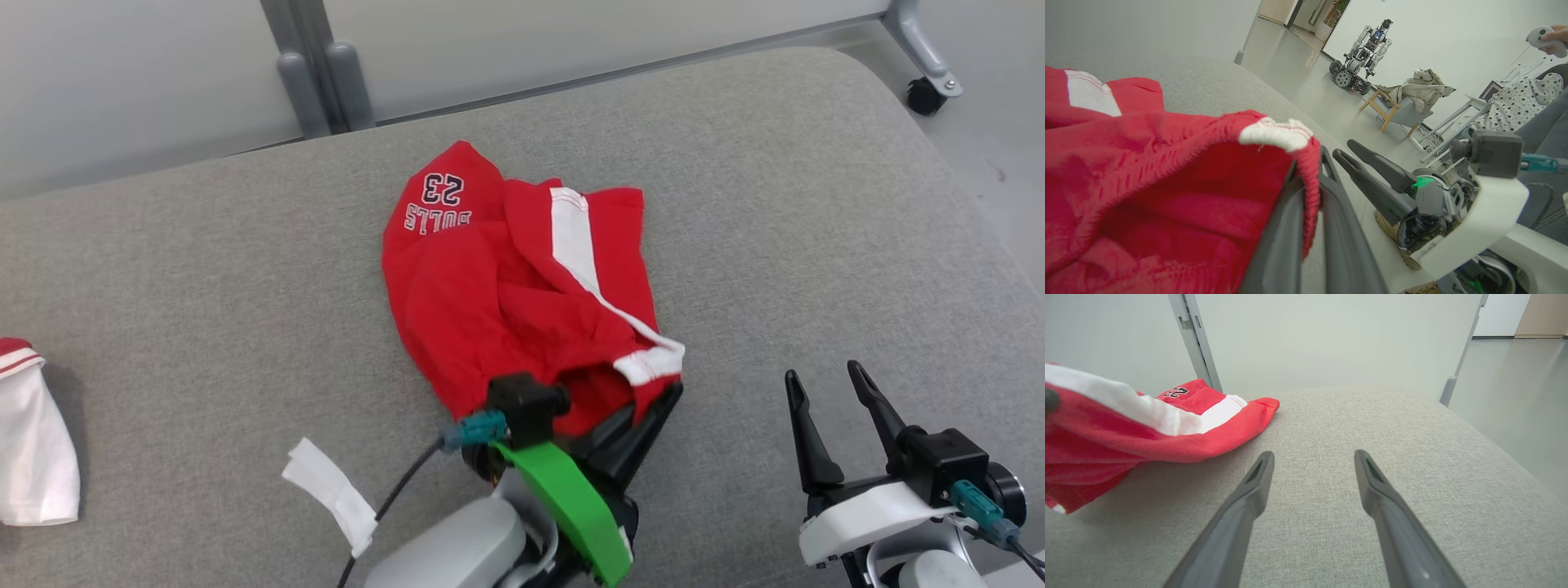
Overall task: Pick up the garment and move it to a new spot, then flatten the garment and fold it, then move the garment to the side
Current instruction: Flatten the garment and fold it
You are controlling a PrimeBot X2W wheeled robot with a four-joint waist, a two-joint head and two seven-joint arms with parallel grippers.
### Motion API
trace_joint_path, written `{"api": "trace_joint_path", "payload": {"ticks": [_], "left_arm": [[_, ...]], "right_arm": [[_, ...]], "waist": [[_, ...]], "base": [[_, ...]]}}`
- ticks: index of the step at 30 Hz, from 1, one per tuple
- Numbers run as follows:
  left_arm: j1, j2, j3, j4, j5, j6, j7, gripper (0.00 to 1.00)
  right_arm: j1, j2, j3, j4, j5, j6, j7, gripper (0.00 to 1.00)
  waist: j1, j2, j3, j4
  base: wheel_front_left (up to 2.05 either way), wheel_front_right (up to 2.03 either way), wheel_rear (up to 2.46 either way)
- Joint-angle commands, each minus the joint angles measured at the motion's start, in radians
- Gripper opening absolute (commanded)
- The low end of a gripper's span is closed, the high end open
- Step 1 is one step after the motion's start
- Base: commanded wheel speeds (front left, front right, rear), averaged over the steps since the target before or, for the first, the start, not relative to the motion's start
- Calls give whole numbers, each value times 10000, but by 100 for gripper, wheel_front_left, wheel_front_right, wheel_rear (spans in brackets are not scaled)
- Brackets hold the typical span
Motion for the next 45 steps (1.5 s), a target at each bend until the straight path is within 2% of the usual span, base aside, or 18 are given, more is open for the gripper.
{"api": "trace_joint_path", "payload": {"ticks": [1,3,5,11,16,19,22,23,24,25,26,30,35,40,43,45], "left_arm": [[338,150,-92,113,138,-19,-5,0],[767,320,-372,293,350,-20,-5,0],[1187,503,-147,449,597,-20,-7,0],[3393,1385,2180,243,1498,-21,-6,0],[4568,2250,3132,21,2244,-22,-6,0],[4955,2455,3980,169,2573,-22,-7,0],[5231,2425,4623,384,2851,-22,-6,0],[5296,2335,4836,391,2824,-22,-6,4],[5322,2320,4923,355,2840,-22,-6,16],[5408,2373,4905,352,2915,-22,-6,78],[5498,2440,4829,393,2909,-22,-5,100],[5815,2788,4420,611,2502,-23,210,100],[6270,3340,4459,-125,2079,6,310,100],[6514,3440,5467,-1633,2526,1004,10,100],[6702,3183,6340,-2803,3189,1595,-9,100],[6626,2899,6625,-3436,3706,1730,-10,100]], "right_arm": [[97,-43,-17,-23,-2,-3,-32,100],[133,-58,-44,-36,-3,-3,-32,100],[190,-84,-34,-22,-8,-3,-32,100],[467,-126,-130,-72,-42,-3,-34,100],[709,-180,-330,-141,-73,-3,-32,100],[758,-174,-316,-133,-111,-3,-32,100],[720,-158,-254,-135,-118,-3,-32,100],[699,-165,-230,-127,-111,-3,-32,100],[690,-177,-210,-125,-111,-3,-32,100],[676,-188,-191,-119,-110,-3,-32,100],[671,-193,-185,-122,-105,-3,-32,100],[787,-207,-180,-164,-88,-3,-32,100],[907,-221,-294,-302,-134,-3,-32,100],[1006,-261,-402,-456,-185,-3,-34,100],[1018,-254,-387,-521,-211,-3,-32,100],[983,-264,-356,-536,-231,-3,-32,100]], "waist": [[0,0,-71,301],[0,0,-105,413],[0,0,-155,495],[0,0,-398,584],[0,0,-538,834],[0,0,-590,994],[0,0,-632,1097],[0,0,-640,1121],[0,0,-647,1132],[0,0,-656,1138],[0,0,-667,1142],[0,0,-742,1125],[0,0,-707,1177],[0,0,-700,1232],[0,0,-744,1229],[0,0,-772,1193]], "base": [[0,0,0],[0,0,0],[0,0,0],[0,0,0],[0,0,0],[0,0,0],[0,0,0],[0,0,0],[0,0,0],[0,0,0],[0,0,0],[0,0,0],[0,0,0],[0,0,0],[0,0,0],[0,0,0]]}}
